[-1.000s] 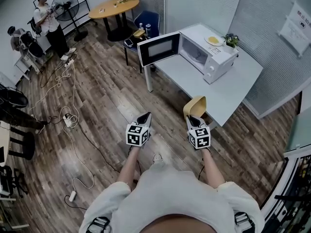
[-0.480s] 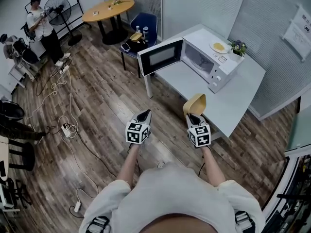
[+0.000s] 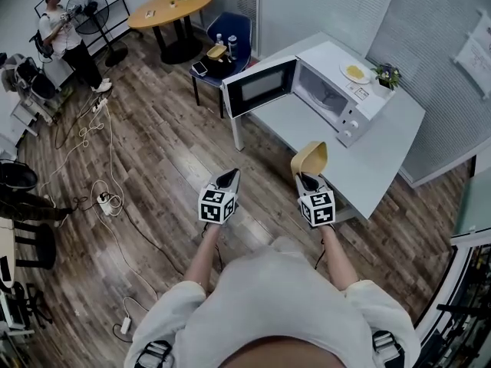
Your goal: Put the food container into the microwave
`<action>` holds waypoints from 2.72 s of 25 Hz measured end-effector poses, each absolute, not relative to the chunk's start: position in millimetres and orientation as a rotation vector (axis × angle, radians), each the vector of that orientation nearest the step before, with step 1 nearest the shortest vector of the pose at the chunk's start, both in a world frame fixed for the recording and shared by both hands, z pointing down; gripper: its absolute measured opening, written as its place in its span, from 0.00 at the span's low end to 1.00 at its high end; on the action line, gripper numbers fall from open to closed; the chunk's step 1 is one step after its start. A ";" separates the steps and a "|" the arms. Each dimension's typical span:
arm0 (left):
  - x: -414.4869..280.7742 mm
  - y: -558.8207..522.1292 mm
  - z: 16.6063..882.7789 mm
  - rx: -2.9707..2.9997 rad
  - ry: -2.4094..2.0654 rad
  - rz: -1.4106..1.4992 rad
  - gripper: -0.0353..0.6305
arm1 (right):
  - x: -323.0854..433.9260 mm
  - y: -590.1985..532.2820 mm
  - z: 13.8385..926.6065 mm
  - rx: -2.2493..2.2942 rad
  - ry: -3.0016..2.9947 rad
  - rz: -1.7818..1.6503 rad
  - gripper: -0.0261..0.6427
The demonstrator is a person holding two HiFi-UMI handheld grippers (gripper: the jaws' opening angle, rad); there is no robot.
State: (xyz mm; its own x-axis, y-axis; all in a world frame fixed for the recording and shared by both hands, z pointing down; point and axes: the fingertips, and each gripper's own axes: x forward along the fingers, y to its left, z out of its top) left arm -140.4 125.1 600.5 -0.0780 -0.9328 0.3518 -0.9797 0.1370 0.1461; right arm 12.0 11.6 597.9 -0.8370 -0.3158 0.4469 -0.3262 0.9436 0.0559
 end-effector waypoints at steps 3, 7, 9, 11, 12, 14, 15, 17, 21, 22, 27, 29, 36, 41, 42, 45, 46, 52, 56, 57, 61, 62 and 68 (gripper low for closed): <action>-145.5 124.8 604.0 1.832 -2.065 0.175 0.07 | 7.9 9.1 602.4 0.452 -2.627 0.036 0.08; -149.4 120.1 611.2 1.817 -2.063 0.177 0.07 | 2.2 4.9 610.0 0.430 -2.621 0.043 0.08; -151.6 118.4 613.5 1.815 -2.061 0.183 0.07 | -2.5 2.4 613.0 0.418 -2.620 0.046 0.08; -154.0 117.3 616.5 1.810 -2.056 0.188 0.07 | -7.4 -0.7 615.2 0.409 -2.619 0.048 0.08; -156.1 116.6 618.6 1.806 -2.054 0.190 0.07 | -10.4 -2.4 616.1 0.405 -2.618 0.048 0.08; -162.6 112.0 622.7 1.798 -2.055 0.194 0.07 | -17.3 -6.9 618.2 0.398 -2.620 0.050 0.08; -165.7 107.7 624.0 1.797 -2.055 0.197 0.07 | -20.3 -10.1 620.0 0.395 -2.621 0.052 0.08; -170.4 96.9 625.9 1.797 -2.051 0.201 0.07 | -25.0 -18.3 624.7 0.394 -2.620 0.061 0.08; -181.8 69.4 627.2 1.803 -2.042 0.214 0.07 | -38.4 -42.3 629.5 0.394 -2.618 0.071 0.08; -185.6 62.2 627.6 1.805 -2.041 0.218 0.07 | -42.7 -48.5 630.2 0.390 -2.618 0.069 0.08; -205.6 17.4 622.4 1.815 -2.037 0.225 0.07 | -65.5 -88.9 627.7 0.381 -2.614 0.043 0.08; -211.7 0.0 622.7 1.817 -2.031 0.231 0.07 | -73.3 -104.8 627.2 0.376 -2.612 0.037 0.08; -233.2 -56.1 619.0 1.825 -2.011 0.241 0.07 | -98.6 -158.5 623.7 0.370 -2.602 0.011 0.08; -248.1 -99.1 619.2 1.836 -1.991 0.255 0.07 | -114.3 -197.5 625.5 0.376 -2.590 0.024 0.08; -250.4 -107.6 619.3 1.840 -1.985 0.257 0.07 | -117.2 -205.2 626.0 0.376 -2.587 0.026 0.08; -257.8 -132.9 620.1 1.854 -1.968 0.262 0.07 | -127.8 -226.9 625.9 0.376 -2.584 0.029 0.08; -260.2 -141.1 620.7 1.858 -1.961 0.264 0.07 | -131.5 -233.6 625.5 0.377 -2.583 0.028 0.08; -265.7 -190.1 623.2 1.901 -1.909 0.275 0.07 | -145.6 -271.2 627.6 0.393 -2.563 0.023 0.08; -264.9 -216.7 627.1 1.928 -1.876 0.278 0.07 | -149.4 -290.6 630.9 0.410 -2.551 0.028 0.08; -263.6 -222.8 628.2 1.936 -1.867 0.280 0.07 | -149.7 -295.0 632.3 0.414 -2.548 0.027 0.08; -256.4 -241.7 630.6 1.974 -1.826 0.297 0.07 | -149.1 -307.8 635.9 0.436 -2.537 0.029 0.08; -254.6 -245.2 630.5 1.983 -1.815 0.300 0.07 | -148.5 -310.2 635.6 0.444 -2.535 0.032 0.08; -242.2 -264.8 630.3 2.041 -1.740 0.328 0.07 | -141.0 -319.3 632.4 0.505 -2.529 0.061 0.08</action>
State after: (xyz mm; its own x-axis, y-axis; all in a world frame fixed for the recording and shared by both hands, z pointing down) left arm -242.2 -264.8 630.3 0.1822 -0.8749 0.4488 -0.9782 -0.1151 0.1728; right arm -141.0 -319.3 632.4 -0.7754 -0.3420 0.5309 -0.3671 0.9281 0.0617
